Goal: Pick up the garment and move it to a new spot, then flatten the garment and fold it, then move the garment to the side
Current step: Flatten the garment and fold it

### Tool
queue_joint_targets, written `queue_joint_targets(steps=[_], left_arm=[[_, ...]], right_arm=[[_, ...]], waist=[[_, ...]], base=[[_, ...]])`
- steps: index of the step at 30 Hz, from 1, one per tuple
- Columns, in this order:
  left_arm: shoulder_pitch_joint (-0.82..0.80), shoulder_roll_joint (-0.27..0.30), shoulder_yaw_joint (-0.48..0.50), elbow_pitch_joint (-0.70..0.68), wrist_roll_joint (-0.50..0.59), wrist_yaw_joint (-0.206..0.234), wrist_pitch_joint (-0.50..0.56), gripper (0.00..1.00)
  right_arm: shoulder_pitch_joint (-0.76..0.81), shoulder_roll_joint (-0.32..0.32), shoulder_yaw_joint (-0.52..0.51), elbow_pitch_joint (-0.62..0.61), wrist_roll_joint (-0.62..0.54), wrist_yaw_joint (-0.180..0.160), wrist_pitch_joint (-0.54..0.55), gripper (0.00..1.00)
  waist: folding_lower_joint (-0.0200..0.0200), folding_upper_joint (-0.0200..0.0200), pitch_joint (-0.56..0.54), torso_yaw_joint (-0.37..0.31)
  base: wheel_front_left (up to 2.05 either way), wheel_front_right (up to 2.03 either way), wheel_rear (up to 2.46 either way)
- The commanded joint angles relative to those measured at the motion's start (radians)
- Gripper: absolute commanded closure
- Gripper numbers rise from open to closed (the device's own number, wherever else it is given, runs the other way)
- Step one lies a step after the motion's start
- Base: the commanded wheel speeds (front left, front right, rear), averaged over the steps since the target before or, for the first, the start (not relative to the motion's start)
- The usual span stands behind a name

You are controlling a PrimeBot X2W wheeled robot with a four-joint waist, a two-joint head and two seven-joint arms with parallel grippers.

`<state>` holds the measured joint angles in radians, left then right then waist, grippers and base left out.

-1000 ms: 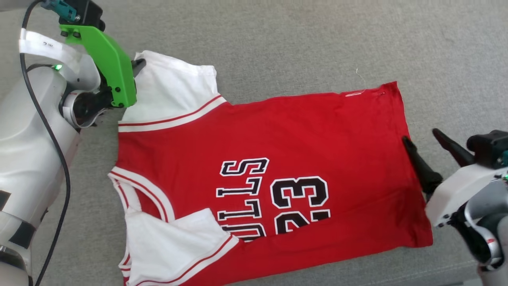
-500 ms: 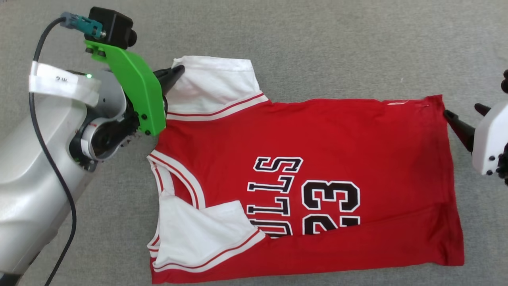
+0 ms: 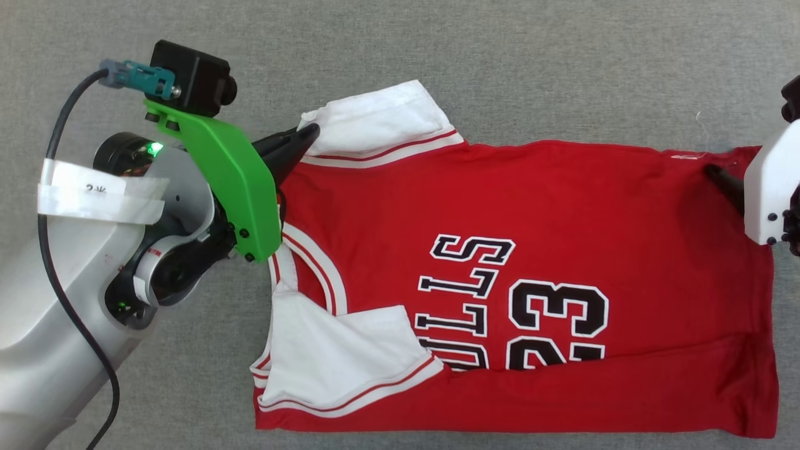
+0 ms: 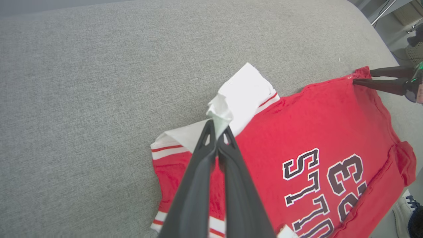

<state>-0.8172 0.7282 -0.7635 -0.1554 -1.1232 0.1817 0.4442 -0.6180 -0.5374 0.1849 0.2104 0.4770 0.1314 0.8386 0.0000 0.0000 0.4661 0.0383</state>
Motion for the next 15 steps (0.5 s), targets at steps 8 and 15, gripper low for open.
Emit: queue_joint_targets(steps=[8, 15], left_arm=[[0.035, 0.014, 0.001, -0.017, 0.006, 0.006, -0.011, 1.0], [0.064, 0.019, 0.011, 0.031, -0.003, 0.005, -0.042, 1.0]], right_arm=[[-0.009, -0.02, 0.085, 0.069, 0.021, -0.001, -0.042, 0.58], [-0.027, -0.025, 0.085, 0.115, 0.03, -0.001, -0.184, 1.0]], waist=[[0.0, 0.0, 0.017, 0.018], [0.0, 0.0, -0.02, 0.011]], base=[[0.0, 0.0, 0.0], [0.0, 0.0, 0.0]])
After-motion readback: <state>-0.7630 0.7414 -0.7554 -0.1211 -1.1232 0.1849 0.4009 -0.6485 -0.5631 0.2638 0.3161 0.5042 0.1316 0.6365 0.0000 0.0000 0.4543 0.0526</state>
